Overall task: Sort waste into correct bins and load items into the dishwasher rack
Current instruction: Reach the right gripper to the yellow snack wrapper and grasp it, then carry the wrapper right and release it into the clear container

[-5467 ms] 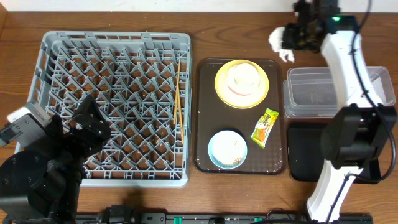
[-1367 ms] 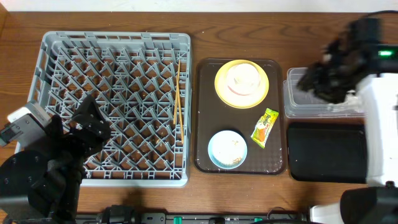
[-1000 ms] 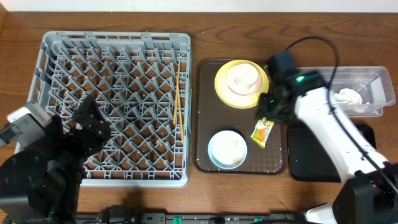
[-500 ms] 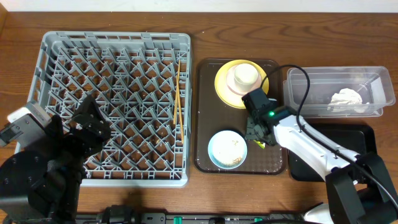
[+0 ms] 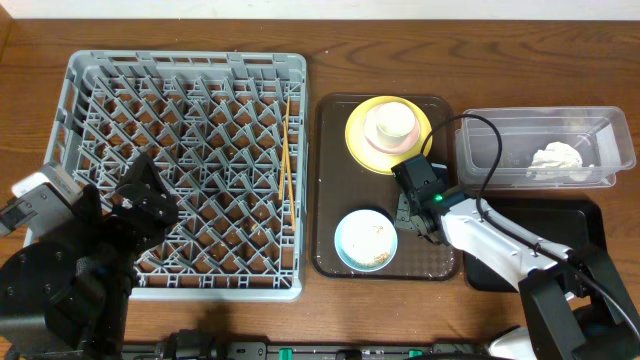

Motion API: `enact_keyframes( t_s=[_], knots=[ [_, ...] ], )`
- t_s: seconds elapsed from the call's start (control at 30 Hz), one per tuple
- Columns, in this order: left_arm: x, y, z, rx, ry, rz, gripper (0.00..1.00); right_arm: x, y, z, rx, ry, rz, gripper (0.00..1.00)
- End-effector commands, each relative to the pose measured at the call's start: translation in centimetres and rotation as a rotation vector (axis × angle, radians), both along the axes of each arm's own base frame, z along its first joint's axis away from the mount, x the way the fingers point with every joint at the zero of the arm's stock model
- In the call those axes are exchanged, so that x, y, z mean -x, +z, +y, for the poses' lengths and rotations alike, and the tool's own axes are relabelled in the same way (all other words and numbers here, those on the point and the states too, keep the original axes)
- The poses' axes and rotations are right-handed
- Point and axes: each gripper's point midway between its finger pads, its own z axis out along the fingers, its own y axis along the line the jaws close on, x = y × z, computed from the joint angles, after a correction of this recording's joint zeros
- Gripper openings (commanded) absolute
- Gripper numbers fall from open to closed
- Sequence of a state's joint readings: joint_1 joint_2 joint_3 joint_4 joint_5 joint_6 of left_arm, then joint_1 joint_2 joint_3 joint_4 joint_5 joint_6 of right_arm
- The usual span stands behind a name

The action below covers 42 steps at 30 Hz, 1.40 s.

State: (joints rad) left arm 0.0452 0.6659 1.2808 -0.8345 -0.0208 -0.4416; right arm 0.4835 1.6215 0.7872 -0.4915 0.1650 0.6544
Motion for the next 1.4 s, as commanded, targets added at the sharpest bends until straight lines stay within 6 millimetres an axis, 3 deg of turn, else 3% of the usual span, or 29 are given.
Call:
enact_keyframes(
  t_s=[0.0, 0.07, 0.17, 0.3, 0.43, 0.57, 0.73, 0.9, 1.17, 1.37],
  knots=[
    [0.2, 0.5, -0.1, -0.003, -0.005, -0.014, 0.89, 0.1, 1.4, 2.0, -0.088, 0.024, 0.027, 0.01],
    [0.2, 0.5, -0.1, -0.003, -0.005, -0.014, 0.89, -1.0, 4.4, 3.3, -0.146, 0.038, -0.003, 0.01],
    [0.2, 0.5, -0.1, -0.003, -0.005, -0.014, 0.89, -2.8, 10.4, 4.3, -0.194, 0.047, -0.097, 0.01],
    [0.2, 0.5, -0.1, -0.003, -0.005, -0.014, 0.89, -4.3, 18.5, 4.4, -0.232, 0.060, -0.262, 0.01],
    [0.2, 0.5, -0.1, -0.003, -0.005, -0.014, 0.89, -5.0, 24.3, 1.1, -0.136, -0.016, -0.448, 0.01],
    [0.2, 0.5, -0.1, -0.003, -0.005, -0.014, 0.89, -5.3, 27.0, -4.0, 0.002, -0.159, -0.574, 0.01],
    [0.2, 0.5, -0.1, -0.003, -0.005, -0.014, 0.89, -5.9, 26.7, -9.0, 0.063, -0.303, -0.567, 0.01],
    [0.2, 0.5, -0.1, -0.003, -0.005, -0.014, 0.89, -6.2, 24.7, -14.8, 0.047, -0.550, -0.521, 0.01],
    [0.2, 0.5, -0.1, -0.003, -0.005, -0.014, 0.89, -6.6, 19.9, -19.9, -0.030, -0.738, -0.375, 0.01],
    [0.2, 0.5, -0.1, -0.003, -0.005, -0.014, 0.89, -7.7, 14.6, -20.9, -0.103, -0.792, -0.222, 0.01]
  ],
)
